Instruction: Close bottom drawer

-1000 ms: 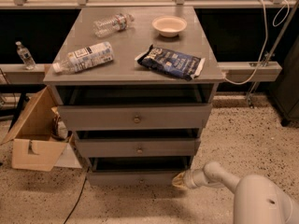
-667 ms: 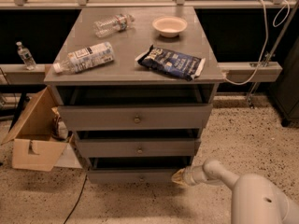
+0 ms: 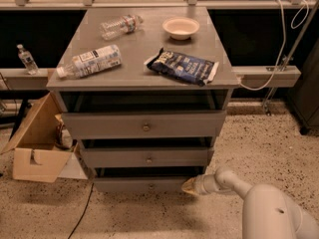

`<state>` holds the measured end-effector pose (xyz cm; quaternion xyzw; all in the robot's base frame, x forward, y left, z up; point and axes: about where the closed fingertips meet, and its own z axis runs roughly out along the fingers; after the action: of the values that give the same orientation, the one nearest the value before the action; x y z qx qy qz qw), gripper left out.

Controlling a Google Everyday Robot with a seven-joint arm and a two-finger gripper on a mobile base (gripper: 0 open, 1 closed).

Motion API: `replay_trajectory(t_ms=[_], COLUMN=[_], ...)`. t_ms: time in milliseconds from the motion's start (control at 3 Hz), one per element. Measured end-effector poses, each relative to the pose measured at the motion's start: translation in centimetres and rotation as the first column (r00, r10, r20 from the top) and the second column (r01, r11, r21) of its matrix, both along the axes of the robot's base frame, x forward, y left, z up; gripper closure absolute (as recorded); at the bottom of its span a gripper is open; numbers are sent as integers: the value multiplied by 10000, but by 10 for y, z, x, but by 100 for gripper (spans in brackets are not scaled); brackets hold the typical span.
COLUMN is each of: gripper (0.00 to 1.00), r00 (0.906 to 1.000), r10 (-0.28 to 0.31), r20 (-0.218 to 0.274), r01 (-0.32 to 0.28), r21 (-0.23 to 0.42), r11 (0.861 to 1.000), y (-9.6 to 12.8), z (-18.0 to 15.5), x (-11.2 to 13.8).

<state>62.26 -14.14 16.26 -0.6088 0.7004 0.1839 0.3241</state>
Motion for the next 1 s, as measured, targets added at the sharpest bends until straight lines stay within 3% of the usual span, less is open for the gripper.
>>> replay_trajectory(t_ms=[333, 667, 1000], gripper=[100, 100, 100], r00=[9988, 9988, 9961], r10=[-480, -480, -872], r20=[-81, -81, -163], r01=[480, 480, 873], r21=[36, 36, 38], r11=[9988, 9988, 9962], y=[0, 0, 0], z=[3, 3, 4], x=[19, 18, 35])
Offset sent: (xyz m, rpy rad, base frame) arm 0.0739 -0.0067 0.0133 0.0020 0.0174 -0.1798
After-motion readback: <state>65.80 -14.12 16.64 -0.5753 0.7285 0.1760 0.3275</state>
